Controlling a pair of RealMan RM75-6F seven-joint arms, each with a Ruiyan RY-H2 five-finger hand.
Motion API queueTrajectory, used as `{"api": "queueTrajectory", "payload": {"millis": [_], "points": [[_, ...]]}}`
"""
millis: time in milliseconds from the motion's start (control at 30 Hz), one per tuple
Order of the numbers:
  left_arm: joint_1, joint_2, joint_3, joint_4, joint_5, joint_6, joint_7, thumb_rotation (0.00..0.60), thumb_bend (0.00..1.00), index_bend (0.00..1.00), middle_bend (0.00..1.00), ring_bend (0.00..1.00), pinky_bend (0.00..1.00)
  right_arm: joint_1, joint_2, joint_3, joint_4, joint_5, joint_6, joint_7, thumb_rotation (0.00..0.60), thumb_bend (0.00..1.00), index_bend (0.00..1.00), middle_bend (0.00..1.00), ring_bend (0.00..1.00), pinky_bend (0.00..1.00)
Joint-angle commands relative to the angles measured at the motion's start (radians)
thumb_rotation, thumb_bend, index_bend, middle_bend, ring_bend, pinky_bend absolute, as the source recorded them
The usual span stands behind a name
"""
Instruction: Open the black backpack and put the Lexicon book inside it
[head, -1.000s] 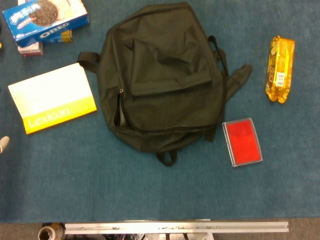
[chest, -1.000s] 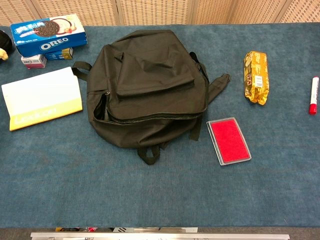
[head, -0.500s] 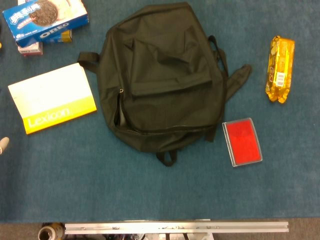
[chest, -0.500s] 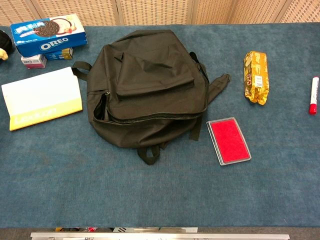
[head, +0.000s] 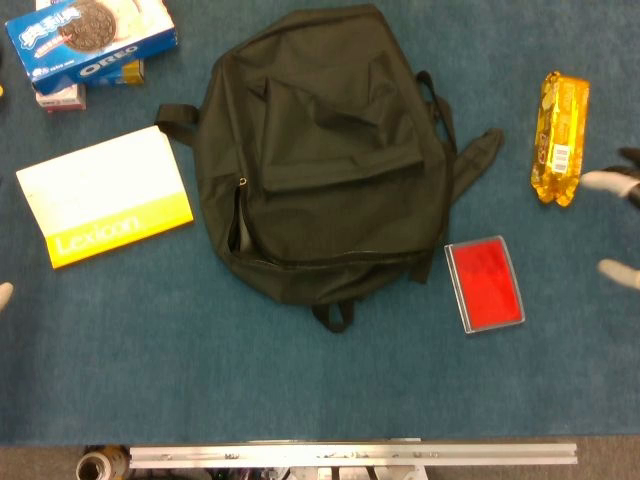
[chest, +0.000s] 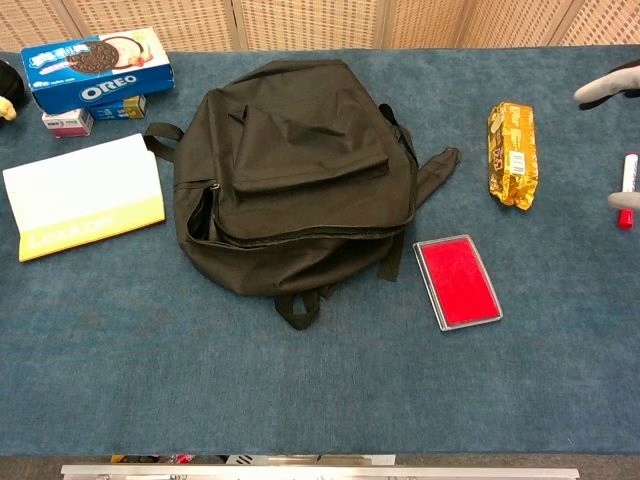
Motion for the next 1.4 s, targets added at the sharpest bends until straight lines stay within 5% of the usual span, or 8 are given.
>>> {"api": "queueTrajectory", "payload": {"millis": [33,333,833,1400], "points": [[0.007,0.004,0.004,0.005,0.005,0.008,-0.010,0.600,0.14,0.12,0.14,0.11,0.16,0.056,-0.028,-0.013,-0.027,-0.038,-0.065,-0.024,0.600,0.12,0.23,0.27,0.11,0.19],[0.020,0.007,0.010,0.002,0.012,0.018,-0.011,0.600,0.14,0.12,0.14,0.11,0.16,0.185,-0.139,0.002,-0.063,-0.045,-0.220,-0.106,0.600,0.12,0.23,0.27,0.11,0.20],[0.040,0.010,0.015,0.003,0.015,0.034,-0.014,0.600,0.14,0.12,0.14,0.11,0.16,0.380,-0.446,0.077,0.034,0.190,-0.519,-0.320,0.600,0.13,0.23,0.27,0.11,0.20],[0.028,0.024,0.014,0.013,0.038,0.021,-0.065,0.600,0.14,0.12,0.14,0.11,0.16,0.458,-0.517,0.010,0.098,0.404,-0.695,-0.440,0.600,0.13,0.23,0.27,0.11,0.21]]}}
